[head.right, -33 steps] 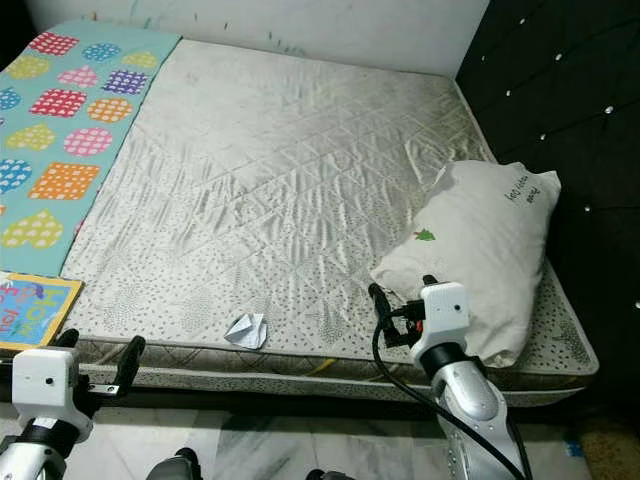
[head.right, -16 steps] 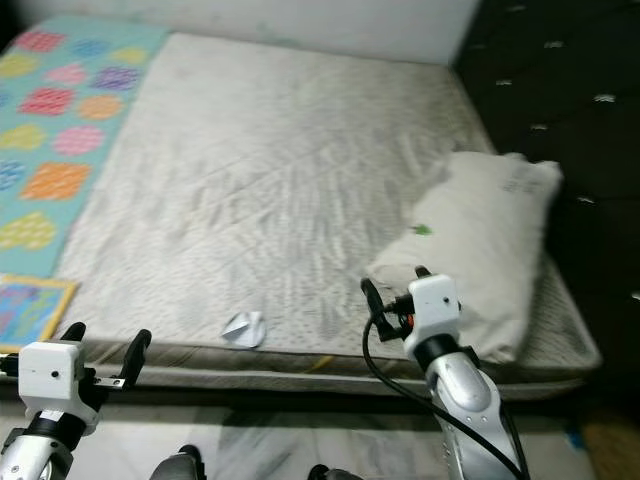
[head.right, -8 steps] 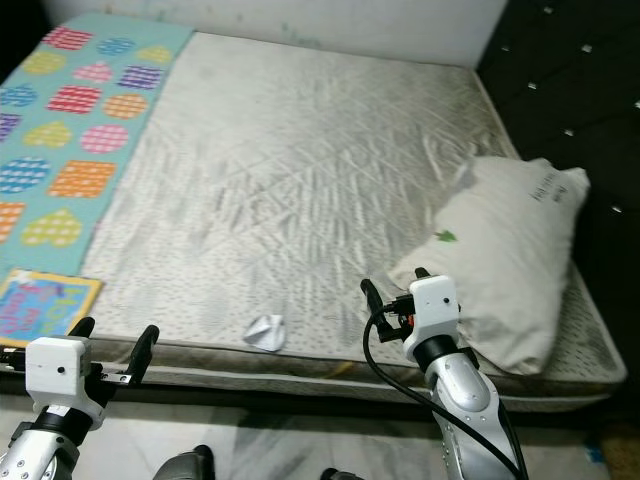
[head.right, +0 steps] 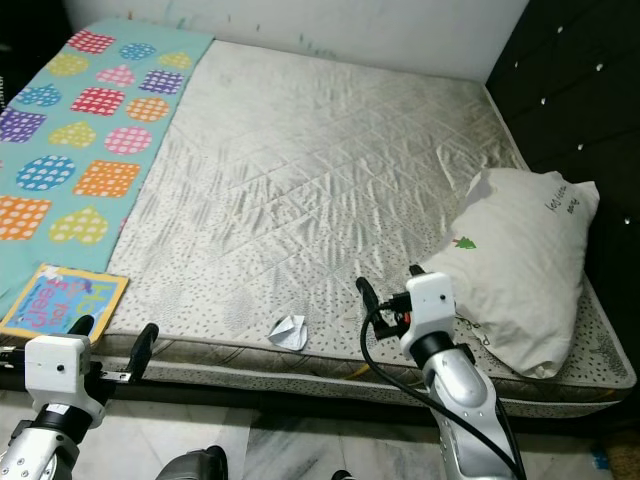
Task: Clean up the room
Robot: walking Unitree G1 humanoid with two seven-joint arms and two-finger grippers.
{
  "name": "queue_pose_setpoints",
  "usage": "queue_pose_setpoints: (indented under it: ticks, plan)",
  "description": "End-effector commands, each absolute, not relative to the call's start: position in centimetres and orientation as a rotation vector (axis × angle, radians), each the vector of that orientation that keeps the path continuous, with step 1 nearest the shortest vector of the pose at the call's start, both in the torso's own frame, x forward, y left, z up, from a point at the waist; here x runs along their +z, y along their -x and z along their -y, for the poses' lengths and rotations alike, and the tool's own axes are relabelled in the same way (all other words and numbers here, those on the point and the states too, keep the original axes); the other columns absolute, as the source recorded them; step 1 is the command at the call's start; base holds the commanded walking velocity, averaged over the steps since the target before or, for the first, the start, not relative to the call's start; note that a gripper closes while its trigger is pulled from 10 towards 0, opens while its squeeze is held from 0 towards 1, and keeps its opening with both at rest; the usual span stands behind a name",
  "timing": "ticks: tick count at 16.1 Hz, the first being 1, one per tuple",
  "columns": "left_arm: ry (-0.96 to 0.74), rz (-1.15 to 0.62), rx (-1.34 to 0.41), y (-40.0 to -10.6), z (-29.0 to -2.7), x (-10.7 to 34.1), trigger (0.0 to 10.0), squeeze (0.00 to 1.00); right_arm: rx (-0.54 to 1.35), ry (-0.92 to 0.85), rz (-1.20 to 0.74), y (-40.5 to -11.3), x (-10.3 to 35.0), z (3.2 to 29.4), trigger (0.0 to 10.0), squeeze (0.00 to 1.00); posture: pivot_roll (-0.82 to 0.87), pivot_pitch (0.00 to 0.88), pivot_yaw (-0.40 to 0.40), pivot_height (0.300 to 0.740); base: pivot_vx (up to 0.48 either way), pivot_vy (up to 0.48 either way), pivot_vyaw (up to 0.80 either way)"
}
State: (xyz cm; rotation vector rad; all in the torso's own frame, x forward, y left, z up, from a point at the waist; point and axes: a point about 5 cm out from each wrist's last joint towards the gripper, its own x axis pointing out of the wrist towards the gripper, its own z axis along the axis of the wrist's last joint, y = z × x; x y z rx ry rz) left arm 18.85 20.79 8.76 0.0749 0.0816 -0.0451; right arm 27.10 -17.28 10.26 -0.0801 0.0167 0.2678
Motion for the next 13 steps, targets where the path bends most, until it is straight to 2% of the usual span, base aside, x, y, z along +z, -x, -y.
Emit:
queue_pose_setpoints:
  ticks: [1, 7, 12, 13]
  plan:
    - [-0.069, -0.101, -0.042, -18.74, -20.77, 8.43, 10.0, 0.0, 0.262, 0.089, -0.039, -27.05, 9.99, 17.74, 10.0, 0.0, 0.09, 0.164, -0.112, 0.74, 0.0, 0.349, 0.0]
    - [-0.071, -0.098, -0.045, -18.95, -20.82, 8.5, 10.0, 0.0, 0.276, 0.093, -0.053, -26.98, 9.92, 17.55, 10.0, 0.0, 0.08, 0.172, -0.105, 0.74, 0.0, 0.38, 0.0]
    - [-0.072, -0.098, -0.043, -19.07, -20.82, 8.48, 10.0, 0.0, 0.277, 0.166, -0.049, -26.96, 9.75, 17.38, 10.0, 0.0, 0.08, 0.178, -0.106, 0.74, 0.0, 0.417, 0.0]
    - [-0.076, -0.101, -0.044, -19.06, -20.8, 8.45, 10.0, 0.0, 0.287, 0.174, -0.041, -26.99, 9.81, 17.33, 10.0, 0.0, 0.08, 0.178, -0.106, 0.74, 0.0, 0.0, 0.0]
